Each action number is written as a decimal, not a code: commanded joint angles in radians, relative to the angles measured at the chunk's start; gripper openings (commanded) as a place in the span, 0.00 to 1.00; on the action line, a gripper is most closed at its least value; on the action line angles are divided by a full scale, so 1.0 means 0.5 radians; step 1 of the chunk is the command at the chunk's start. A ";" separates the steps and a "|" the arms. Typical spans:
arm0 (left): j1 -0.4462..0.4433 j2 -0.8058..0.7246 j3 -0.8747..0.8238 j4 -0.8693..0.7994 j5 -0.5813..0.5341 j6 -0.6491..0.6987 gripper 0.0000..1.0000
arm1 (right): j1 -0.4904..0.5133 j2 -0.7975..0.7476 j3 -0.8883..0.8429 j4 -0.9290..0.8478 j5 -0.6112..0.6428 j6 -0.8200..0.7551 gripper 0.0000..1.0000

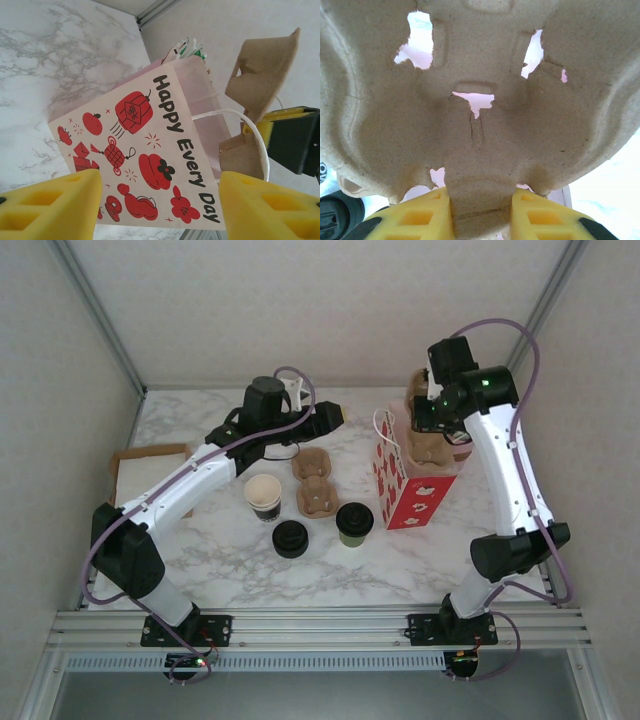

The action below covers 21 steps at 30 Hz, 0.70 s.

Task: Pack the takeout coffee

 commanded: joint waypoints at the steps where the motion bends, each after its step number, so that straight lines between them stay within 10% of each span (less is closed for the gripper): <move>1: -0.027 0.030 0.071 0.060 0.044 -0.015 0.63 | 0.009 0.050 0.047 -0.011 0.109 -0.047 0.27; 21: -0.067 0.077 0.046 0.090 0.064 -0.022 0.64 | 0.101 0.144 -0.175 -0.010 0.197 -0.065 0.27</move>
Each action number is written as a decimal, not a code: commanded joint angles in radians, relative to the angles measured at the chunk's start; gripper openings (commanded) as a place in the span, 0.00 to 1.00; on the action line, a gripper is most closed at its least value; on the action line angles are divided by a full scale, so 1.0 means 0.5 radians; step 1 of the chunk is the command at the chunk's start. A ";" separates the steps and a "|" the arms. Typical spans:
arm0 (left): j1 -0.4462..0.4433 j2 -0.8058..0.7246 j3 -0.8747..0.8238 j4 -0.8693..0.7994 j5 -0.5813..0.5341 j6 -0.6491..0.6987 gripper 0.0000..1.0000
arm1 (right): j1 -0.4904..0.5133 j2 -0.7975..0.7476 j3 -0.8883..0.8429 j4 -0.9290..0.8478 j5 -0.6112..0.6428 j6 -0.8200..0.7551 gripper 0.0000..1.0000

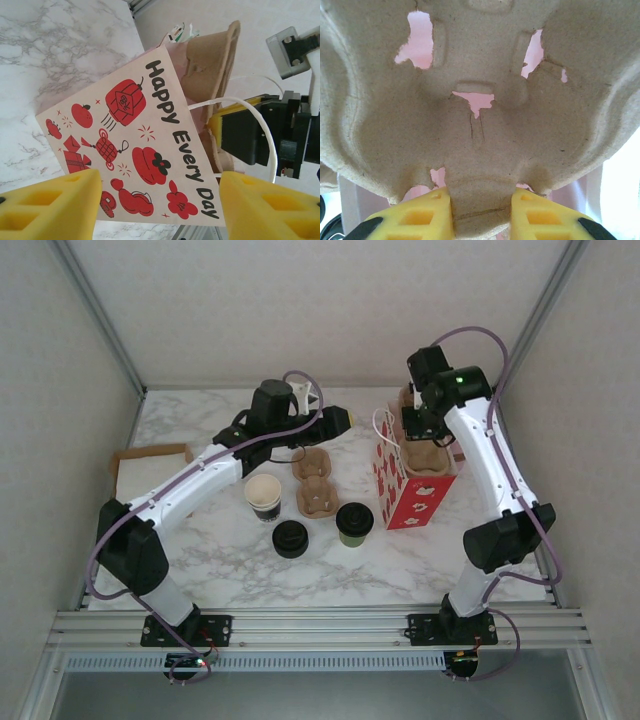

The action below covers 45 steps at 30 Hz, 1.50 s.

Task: Pack the takeout coffee

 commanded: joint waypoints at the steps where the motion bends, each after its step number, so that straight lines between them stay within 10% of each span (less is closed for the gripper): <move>1: -0.016 0.023 0.042 0.053 0.025 -0.017 0.64 | 0.024 0.012 -0.037 -0.020 0.052 -0.009 0.27; 45: -0.019 -0.004 0.002 0.029 0.001 -0.018 0.64 | 0.036 0.112 -0.506 0.217 -0.057 0.129 0.28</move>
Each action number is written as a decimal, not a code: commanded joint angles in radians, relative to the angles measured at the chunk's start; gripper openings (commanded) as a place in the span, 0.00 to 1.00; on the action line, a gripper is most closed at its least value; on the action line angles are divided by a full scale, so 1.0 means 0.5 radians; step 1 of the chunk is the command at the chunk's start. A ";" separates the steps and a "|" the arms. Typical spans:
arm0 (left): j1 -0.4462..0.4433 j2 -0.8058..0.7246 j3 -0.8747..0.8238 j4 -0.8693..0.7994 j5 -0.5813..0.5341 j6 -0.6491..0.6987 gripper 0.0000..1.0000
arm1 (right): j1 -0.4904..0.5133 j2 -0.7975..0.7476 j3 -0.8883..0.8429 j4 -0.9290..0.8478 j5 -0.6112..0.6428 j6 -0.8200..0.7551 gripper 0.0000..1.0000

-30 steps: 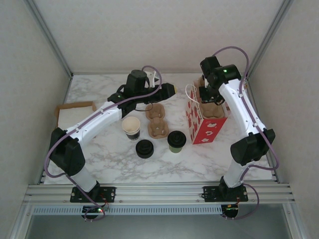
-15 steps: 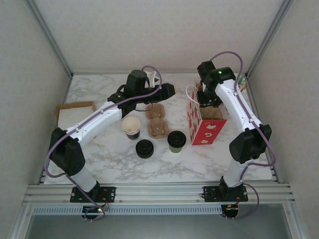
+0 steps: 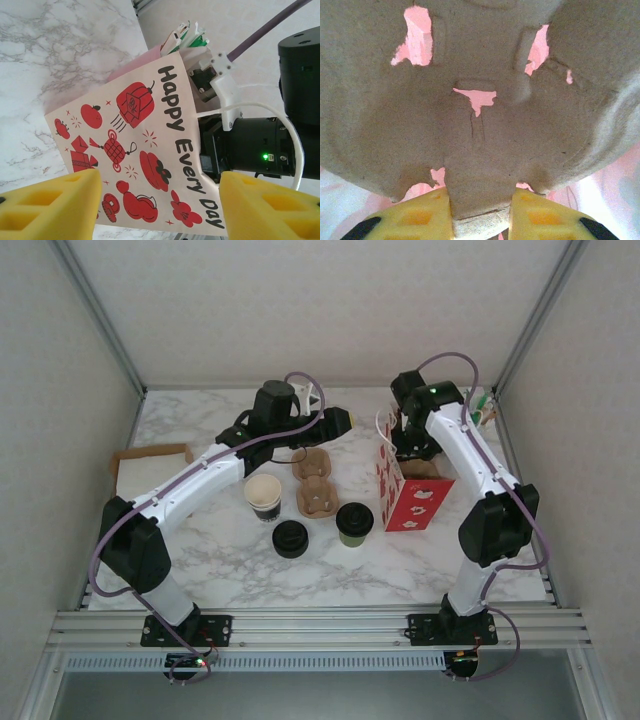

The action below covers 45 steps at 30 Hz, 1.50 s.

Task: Pack the takeout coffee

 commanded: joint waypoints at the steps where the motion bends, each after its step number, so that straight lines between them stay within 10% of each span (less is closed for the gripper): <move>1: -0.019 -0.055 -0.007 0.060 0.031 -0.039 0.64 | 0.011 0.007 -0.063 0.048 -0.027 0.045 0.28; 19: -0.247 -0.100 0.069 0.149 -0.021 0.001 0.82 | 0.005 -0.020 -0.169 0.112 -0.058 0.057 0.28; 34: -0.261 0.095 0.165 0.100 -0.094 0.001 0.21 | -0.006 0.042 -0.393 0.301 -0.077 0.051 0.29; 45: -0.261 0.067 0.117 0.107 -0.112 -0.014 0.16 | -0.025 0.114 -0.521 0.423 -0.095 0.060 0.30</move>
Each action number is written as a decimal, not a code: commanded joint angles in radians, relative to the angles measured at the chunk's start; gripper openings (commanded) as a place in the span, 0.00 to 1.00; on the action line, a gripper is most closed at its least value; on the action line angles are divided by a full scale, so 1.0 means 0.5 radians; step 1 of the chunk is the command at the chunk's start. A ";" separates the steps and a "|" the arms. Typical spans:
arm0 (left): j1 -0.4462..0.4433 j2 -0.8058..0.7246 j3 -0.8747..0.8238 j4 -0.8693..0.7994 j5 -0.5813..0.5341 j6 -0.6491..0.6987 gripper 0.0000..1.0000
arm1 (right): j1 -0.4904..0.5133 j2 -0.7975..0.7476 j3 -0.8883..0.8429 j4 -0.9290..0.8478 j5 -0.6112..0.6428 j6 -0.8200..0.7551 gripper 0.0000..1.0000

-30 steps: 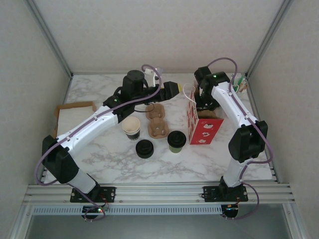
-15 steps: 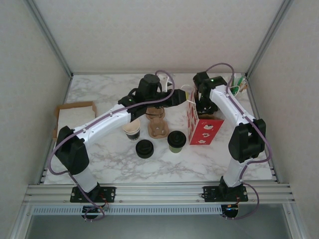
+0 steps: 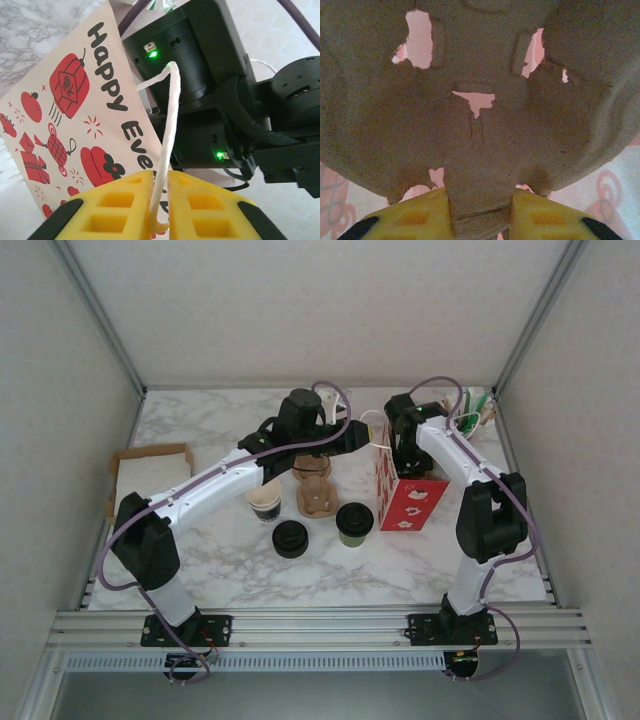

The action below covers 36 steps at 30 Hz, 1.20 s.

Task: Pack the takeout coffee

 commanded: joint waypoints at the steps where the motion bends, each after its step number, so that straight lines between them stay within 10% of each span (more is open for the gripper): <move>1: -0.009 -0.037 0.023 0.015 -0.025 -0.009 0.16 | -0.017 0.053 -0.054 0.048 -0.025 0.031 0.30; 36: 0.003 -0.062 -0.003 -0.023 -0.128 -0.003 0.15 | -0.017 -0.109 0.018 -0.023 -0.072 0.069 0.68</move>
